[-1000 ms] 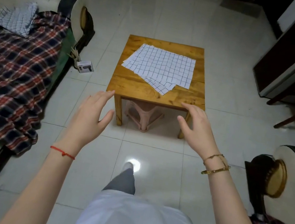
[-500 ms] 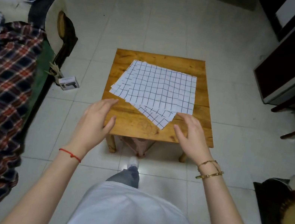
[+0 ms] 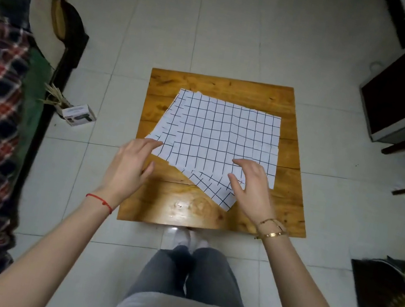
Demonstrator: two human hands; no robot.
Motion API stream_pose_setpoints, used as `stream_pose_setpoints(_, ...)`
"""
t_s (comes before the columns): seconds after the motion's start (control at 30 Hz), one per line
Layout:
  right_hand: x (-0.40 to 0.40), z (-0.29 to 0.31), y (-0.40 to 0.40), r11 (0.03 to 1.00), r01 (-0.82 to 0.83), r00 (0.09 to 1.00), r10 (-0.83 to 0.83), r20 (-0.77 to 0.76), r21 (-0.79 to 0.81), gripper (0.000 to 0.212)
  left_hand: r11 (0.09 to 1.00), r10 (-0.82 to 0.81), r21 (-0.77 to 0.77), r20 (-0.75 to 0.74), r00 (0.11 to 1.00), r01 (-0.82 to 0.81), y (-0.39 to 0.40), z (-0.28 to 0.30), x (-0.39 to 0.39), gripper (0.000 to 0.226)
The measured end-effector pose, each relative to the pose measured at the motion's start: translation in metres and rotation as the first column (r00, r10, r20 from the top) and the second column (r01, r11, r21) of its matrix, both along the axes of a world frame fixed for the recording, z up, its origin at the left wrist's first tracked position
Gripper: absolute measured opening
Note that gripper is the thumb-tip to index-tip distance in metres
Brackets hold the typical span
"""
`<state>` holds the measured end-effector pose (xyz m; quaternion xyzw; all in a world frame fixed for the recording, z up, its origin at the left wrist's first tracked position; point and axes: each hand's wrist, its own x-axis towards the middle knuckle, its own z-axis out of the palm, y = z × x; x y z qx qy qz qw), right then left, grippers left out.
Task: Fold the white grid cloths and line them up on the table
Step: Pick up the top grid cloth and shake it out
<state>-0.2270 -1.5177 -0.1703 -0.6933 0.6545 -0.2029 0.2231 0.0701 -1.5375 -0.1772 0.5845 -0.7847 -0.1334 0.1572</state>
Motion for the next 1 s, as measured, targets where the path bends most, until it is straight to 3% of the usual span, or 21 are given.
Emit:
stream_pose_setpoints(0.27,0.027,-0.087,-0.073,0.986,-0.047,0.998,0.052,-0.026,0.161,0.030,0.991,-0.025,0.132,0.014,1.000,0.023,-0.074,-0.093,0.000,0.047)
stream_pose_setpoints(0.63,0.028,-0.243,-0.099,0.958,-0.082,0.996,0.089,-0.012,0.275,0.028,0.926,-0.086,0.375,0.072,0.994,0.053,-0.117,-0.245,-0.014,0.045)
stream_pose_setpoints(1.0,0.061,-0.291,-0.124,0.973,-0.172,0.980,0.184,-0.069,0.157,0.040,0.942,-0.103,0.323,0.028,0.994,0.089,-0.139,-0.282,-0.010,0.024)
